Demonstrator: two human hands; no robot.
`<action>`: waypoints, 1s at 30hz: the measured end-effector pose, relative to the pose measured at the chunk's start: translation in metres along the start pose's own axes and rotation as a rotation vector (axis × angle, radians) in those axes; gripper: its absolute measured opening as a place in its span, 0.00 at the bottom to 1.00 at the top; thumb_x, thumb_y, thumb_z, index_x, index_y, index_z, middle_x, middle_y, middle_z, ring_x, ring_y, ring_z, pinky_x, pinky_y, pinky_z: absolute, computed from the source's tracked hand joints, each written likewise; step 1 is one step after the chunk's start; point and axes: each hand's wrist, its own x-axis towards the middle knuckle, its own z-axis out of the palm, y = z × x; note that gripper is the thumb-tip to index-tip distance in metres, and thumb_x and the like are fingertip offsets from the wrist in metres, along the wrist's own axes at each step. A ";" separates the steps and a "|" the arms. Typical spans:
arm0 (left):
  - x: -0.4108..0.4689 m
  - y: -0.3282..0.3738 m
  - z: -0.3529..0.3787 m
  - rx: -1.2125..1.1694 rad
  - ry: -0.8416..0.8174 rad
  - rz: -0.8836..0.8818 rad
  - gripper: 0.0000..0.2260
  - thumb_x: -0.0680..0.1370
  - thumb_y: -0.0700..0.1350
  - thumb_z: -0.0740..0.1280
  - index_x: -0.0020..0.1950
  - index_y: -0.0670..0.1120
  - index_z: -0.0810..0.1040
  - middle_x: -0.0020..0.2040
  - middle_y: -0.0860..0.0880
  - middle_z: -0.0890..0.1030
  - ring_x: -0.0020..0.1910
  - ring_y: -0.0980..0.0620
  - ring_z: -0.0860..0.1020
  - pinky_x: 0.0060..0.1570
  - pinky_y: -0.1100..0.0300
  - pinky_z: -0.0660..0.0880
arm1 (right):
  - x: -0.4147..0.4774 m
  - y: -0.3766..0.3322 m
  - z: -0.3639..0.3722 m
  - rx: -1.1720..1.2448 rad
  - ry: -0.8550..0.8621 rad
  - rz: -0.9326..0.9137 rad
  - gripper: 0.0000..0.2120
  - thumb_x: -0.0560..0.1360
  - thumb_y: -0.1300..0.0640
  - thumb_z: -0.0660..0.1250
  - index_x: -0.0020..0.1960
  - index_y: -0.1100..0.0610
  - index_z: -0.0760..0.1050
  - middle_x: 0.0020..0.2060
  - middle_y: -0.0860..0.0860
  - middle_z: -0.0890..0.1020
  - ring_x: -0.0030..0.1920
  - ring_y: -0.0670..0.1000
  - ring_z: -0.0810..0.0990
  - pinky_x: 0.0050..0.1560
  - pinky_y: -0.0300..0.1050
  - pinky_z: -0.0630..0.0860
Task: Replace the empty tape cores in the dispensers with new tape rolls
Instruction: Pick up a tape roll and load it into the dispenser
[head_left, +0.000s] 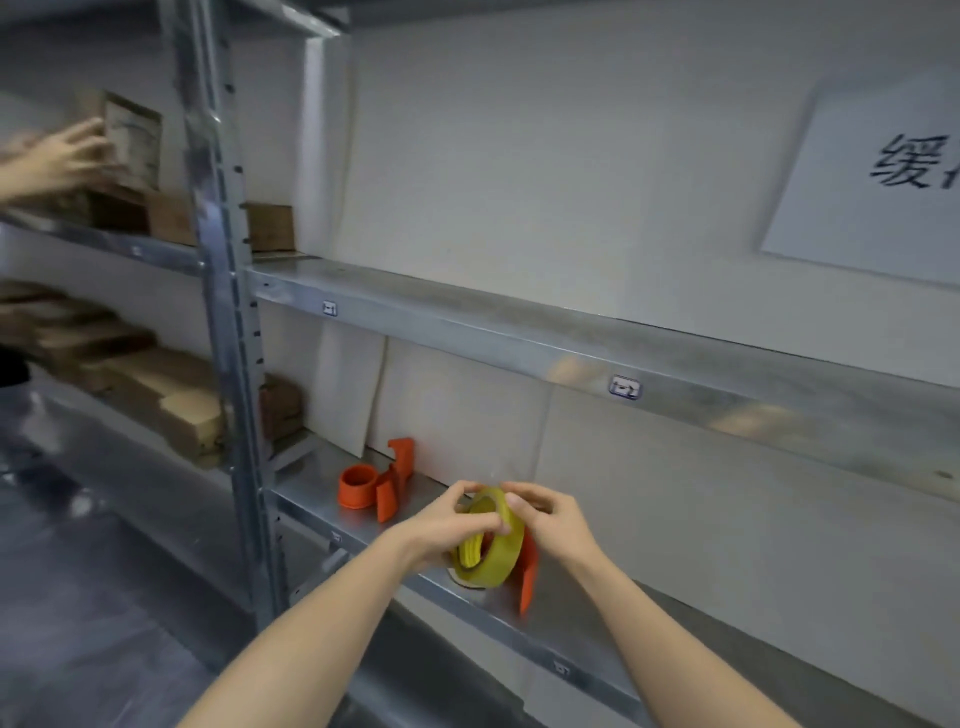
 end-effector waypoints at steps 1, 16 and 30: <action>0.003 0.000 -0.009 -0.012 0.001 0.008 0.30 0.70 0.43 0.74 0.69 0.51 0.66 0.50 0.52 0.76 0.49 0.54 0.78 0.45 0.56 0.76 | 0.008 -0.003 0.008 0.021 0.009 0.009 0.11 0.75 0.67 0.65 0.56 0.67 0.78 0.49 0.56 0.81 0.32 0.30 0.78 0.39 0.23 0.73; 0.046 -0.035 -0.206 0.200 -0.312 0.042 0.43 0.56 0.45 0.78 0.67 0.60 0.64 0.65 0.48 0.73 0.62 0.47 0.76 0.59 0.49 0.78 | 0.078 -0.066 0.172 -0.155 0.186 0.026 0.23 0.74 0.65 0.66 0.68 0.57 0.70 0.68 0.54 0.69 0.71 0.52 0.66 0.66 0.35 0.61; 0.046 -0.066 -0.236 0.341 -0.341 0.279 0.41 0.62 0.41 0.79 0.71 0.56 0.65 0.67 0.54 0.72 0.68 0.55 0.69 0.66 0.61 0.68 | 0.070 -0.062 0.210 -0.067 0.198 0.122 0.30 0.72 0.66 0.70 0.71 0.55 0.65 0.70 0.49 0.65 0.54 0.42 0.76 0.44 0.25 0.75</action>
